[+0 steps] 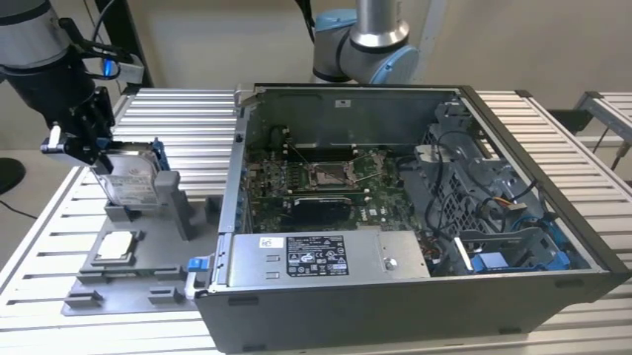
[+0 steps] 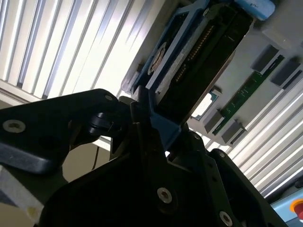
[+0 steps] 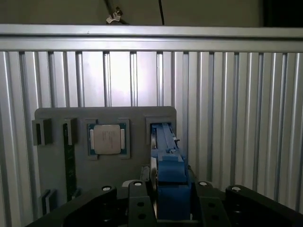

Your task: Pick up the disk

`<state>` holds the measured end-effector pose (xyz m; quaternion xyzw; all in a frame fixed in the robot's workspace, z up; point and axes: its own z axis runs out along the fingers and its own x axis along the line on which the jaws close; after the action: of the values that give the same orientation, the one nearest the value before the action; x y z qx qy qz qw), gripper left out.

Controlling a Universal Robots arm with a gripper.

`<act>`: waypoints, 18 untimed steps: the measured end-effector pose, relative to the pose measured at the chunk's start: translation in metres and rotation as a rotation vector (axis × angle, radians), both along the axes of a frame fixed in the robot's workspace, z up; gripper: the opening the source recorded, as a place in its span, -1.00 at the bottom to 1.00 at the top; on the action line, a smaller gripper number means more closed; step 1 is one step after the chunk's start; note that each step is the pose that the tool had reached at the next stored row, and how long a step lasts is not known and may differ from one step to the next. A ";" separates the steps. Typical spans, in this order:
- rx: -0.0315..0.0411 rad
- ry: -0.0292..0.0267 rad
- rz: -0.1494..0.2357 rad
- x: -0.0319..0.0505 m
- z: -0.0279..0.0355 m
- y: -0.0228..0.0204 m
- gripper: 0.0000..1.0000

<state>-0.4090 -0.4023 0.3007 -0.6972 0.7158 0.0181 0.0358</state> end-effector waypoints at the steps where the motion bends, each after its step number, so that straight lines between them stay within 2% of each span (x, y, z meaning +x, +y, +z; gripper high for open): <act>1: -0.0003 0.0001 0.000 0.0000 -0.0019 0.0000 -1.00; 5: -0.0023 0.0009 0.000 0.0000 -0.0076 0.0000 -1.00; 9: -0.0027 0.0032 0.000 0.0000 -0.0099 0.0001 -1.00; 10: -0.0033 0.0045 0.000 0.0000 -0.0103 0.0001 -1.00; 15: -0.0082 0.0185 0.000 -0.0001 -0.0146 0.0001 -1.00; 18: -0.0089 0.0214 0.000 0.0000 -0.0195 0.0000 -1.00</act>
<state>-0.4090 -0.4022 0.2812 -0.6971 0.7162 0.0224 0.0250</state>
